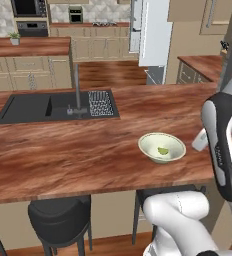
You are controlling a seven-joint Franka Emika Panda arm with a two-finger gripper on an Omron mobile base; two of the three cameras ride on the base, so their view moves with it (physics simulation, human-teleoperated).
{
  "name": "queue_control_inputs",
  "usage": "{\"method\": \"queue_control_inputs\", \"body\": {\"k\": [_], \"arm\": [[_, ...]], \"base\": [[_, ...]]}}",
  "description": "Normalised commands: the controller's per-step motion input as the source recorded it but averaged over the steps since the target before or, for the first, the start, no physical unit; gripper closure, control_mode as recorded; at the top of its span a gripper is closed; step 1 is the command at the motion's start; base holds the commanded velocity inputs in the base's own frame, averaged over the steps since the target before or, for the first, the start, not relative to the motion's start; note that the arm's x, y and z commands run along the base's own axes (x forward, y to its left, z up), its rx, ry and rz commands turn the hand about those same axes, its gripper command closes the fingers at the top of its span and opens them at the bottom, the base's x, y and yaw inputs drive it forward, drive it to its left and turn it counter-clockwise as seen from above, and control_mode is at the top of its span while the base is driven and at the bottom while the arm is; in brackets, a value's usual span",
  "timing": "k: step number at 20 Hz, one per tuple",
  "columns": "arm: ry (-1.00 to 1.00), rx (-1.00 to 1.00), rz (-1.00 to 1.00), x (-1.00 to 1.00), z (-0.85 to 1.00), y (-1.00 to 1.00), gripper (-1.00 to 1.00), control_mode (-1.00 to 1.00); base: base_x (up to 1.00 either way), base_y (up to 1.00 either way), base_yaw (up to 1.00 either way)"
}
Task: There is a bowl on the dining counter. Grab a lemon wedge from the fridge and place it in the bowl. Then get the liquor bottle and glass cup from the cabinet and place them next to the bowl.
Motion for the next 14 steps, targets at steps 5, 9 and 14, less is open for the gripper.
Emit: {"method": "queue_control_inputs", "body": {"k": [5,9,14], "arm": [[0.00,0.00,0.00,0.00,0.00,0.00,-1.00,1.00],[0.00,0.00,0.00,0.00,0.00,0.00,-1.00,1.00],[0.00,0.00,0.00,0.00,0.00,0.00,-1.00,1.00]], "base": [[-1.00,0.82,0.01],[-1.00,1.00,0.10],[-0.84,1.00,0.18]]}}
